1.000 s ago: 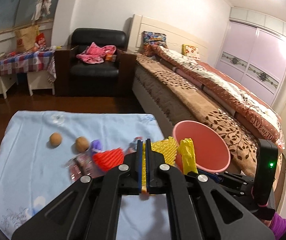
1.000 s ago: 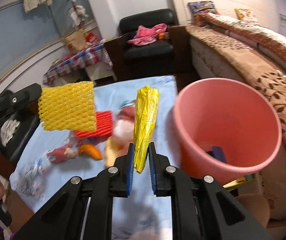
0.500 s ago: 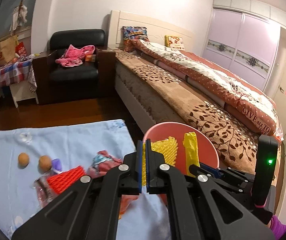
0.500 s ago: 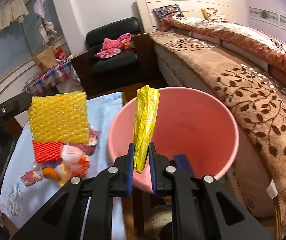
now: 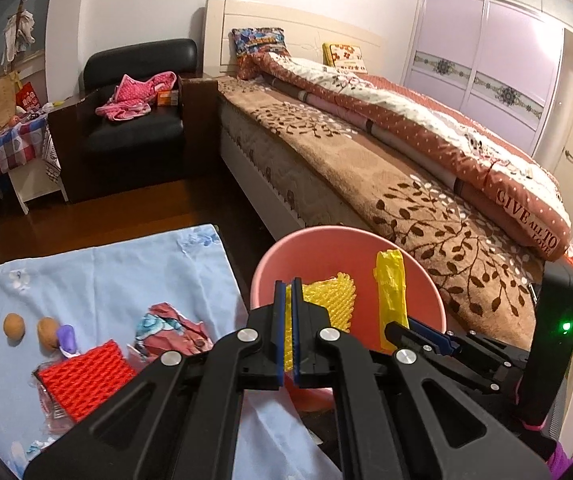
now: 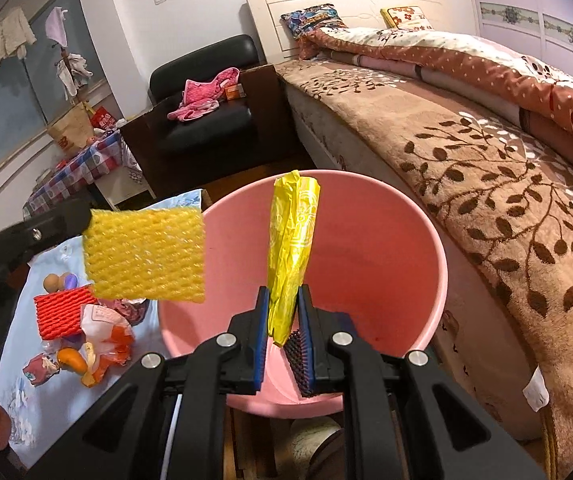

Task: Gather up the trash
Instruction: 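Carry the yellow foam net and yellow bag in both tools over the pink bucket, then open both tools to drop the yellow items into the pink bucket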

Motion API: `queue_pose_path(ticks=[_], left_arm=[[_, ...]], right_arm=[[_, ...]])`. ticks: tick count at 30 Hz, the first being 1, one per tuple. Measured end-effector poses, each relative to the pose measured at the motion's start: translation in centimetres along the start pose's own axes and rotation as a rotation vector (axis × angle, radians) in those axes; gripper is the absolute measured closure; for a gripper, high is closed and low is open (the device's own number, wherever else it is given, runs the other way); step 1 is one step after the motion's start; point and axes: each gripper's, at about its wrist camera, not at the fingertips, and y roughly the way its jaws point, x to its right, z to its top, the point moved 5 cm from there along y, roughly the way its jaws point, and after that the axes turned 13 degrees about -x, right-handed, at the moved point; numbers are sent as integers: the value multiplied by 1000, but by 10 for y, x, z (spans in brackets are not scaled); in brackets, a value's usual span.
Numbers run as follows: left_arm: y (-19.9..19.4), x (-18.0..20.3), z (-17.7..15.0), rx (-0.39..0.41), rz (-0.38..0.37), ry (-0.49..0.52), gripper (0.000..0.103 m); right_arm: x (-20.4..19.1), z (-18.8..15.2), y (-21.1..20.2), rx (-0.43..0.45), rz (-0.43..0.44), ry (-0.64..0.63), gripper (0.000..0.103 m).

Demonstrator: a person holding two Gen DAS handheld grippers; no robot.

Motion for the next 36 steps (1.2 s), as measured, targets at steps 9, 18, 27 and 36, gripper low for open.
queue_pose_path(ticks=[9, 18, 27, 36], left_arm=[[21, 6, 0, -40, 8, -4, 101], [28, 13, -2, -57, -3, 0, 101], [32, 14, -7, -80, -2, 7, 66], [29, 12, -10, -74, -5, -8, 63]], right_arm=[[7, 1, 6, -9, -3, 20, 89], [11, 1, 8, -12, -2, 25, 89], [11, 1, 8, -9, 0, 29, 89], [14, -4, 6, -2, -9, 44, 86]])
